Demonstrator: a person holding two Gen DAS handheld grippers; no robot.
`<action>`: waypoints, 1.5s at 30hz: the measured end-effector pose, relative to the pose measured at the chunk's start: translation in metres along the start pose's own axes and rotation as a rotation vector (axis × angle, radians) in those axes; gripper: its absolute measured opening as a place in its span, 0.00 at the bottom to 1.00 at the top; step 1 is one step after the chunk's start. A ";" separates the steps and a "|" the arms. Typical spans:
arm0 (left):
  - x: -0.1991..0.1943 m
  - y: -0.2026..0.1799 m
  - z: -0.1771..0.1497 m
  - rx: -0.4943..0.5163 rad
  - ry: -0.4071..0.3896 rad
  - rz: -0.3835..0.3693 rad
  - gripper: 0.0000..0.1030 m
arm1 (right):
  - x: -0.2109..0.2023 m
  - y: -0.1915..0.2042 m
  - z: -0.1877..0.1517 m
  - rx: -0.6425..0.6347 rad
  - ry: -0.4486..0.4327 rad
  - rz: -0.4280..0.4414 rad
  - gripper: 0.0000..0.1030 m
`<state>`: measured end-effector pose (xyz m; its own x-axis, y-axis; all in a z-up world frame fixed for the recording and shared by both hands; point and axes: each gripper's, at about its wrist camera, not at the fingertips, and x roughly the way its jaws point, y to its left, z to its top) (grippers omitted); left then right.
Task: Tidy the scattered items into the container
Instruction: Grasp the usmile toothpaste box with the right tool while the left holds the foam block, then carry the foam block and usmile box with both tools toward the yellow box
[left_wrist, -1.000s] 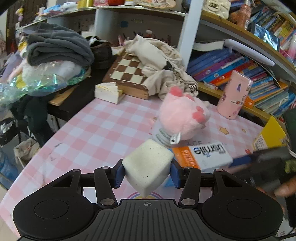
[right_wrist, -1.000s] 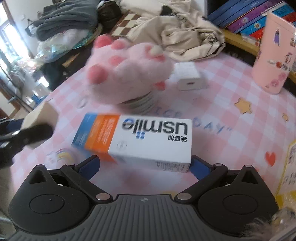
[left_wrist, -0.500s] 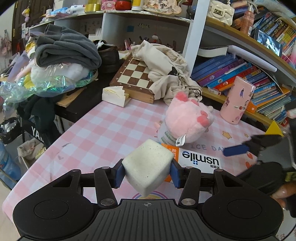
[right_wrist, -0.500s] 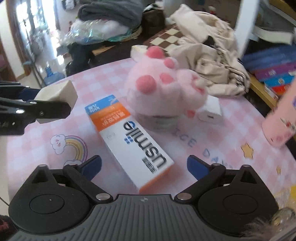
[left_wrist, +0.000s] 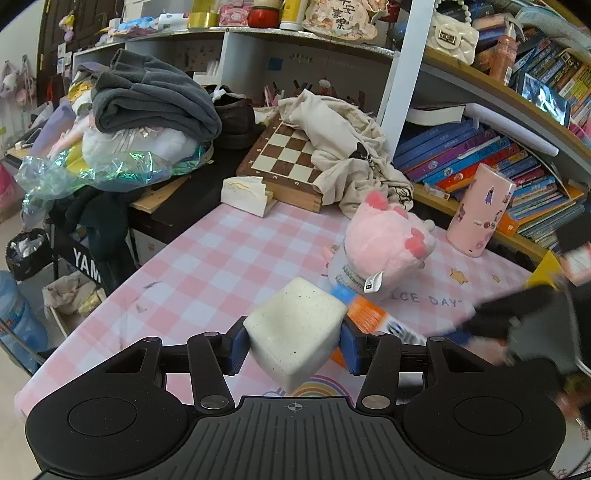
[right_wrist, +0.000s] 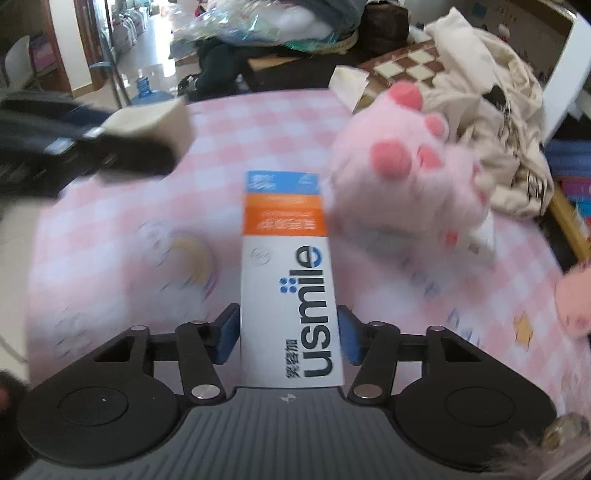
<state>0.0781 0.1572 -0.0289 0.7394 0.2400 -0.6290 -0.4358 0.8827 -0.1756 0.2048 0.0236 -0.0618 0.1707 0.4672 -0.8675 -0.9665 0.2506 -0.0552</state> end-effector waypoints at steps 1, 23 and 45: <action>-0.001 0.000 -0.001 0.000 -0.001 -0.004 0.47 | -0.004 0.003 -0.006 0.021 0.013 0.002 0.50; -0.011 -0.009 -0.009 0.024 0.022 -0.049 0.46 | 0.004 0.027 -0.006 0.134 0.002 -0.026 0.48; -0.046 -0.027 -0.016 0.127 -0.010 -0.222 0.44 | -0.066 0.060 -0.052 0.420 -0.096 -0.150 0.48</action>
<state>0.0478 0.1157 -0.0074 0.8148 0.0381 -0.5785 -0.1949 0.9578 -0.2114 0.1257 -0.0358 -0.0335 0.3393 0.4712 -0.8142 -0.7713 0.6348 0.0460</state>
